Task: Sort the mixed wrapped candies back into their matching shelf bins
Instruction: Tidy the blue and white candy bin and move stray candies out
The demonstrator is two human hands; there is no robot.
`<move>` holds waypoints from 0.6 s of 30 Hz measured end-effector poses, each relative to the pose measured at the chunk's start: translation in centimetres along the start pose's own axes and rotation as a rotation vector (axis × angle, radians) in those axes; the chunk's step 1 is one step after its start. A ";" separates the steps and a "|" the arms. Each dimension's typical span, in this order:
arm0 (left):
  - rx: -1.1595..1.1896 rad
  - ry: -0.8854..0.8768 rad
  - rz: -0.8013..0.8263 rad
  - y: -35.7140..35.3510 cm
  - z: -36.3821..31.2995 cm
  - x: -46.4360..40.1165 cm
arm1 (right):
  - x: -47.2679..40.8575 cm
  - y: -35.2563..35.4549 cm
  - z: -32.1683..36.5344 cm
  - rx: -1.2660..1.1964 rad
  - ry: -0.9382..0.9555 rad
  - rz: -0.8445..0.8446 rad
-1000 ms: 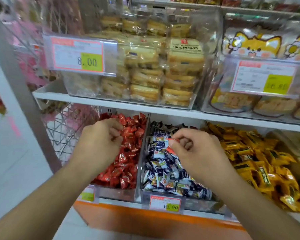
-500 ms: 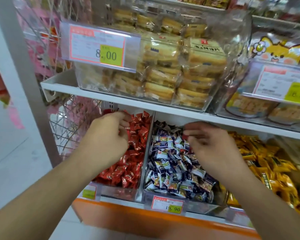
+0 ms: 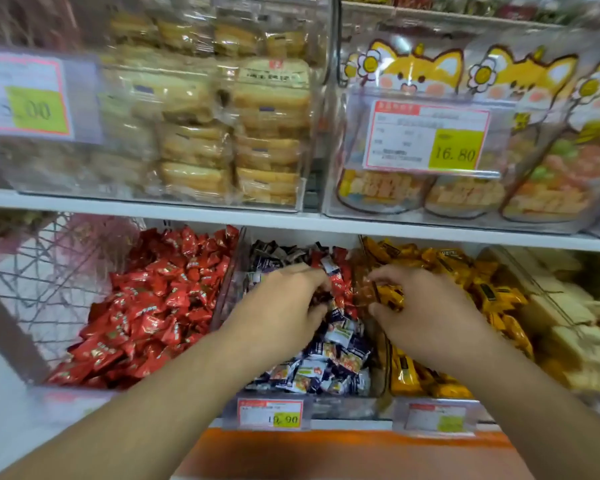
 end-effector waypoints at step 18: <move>0.058 0.215 -0.084 2.5 2.4 -1.3 | -0.7 -0.7 -1.3 -0.138 0.041 0.012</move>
Point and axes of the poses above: each hand's wrist, its own x-axis away from the middle knuckle, its own y-axis out of the back of the hand, z = x × y, the point moved 8 cm from there along -x, towards the middle knuckle, and after that the axes turned 11 degrees about x, right-handed, at the moved point
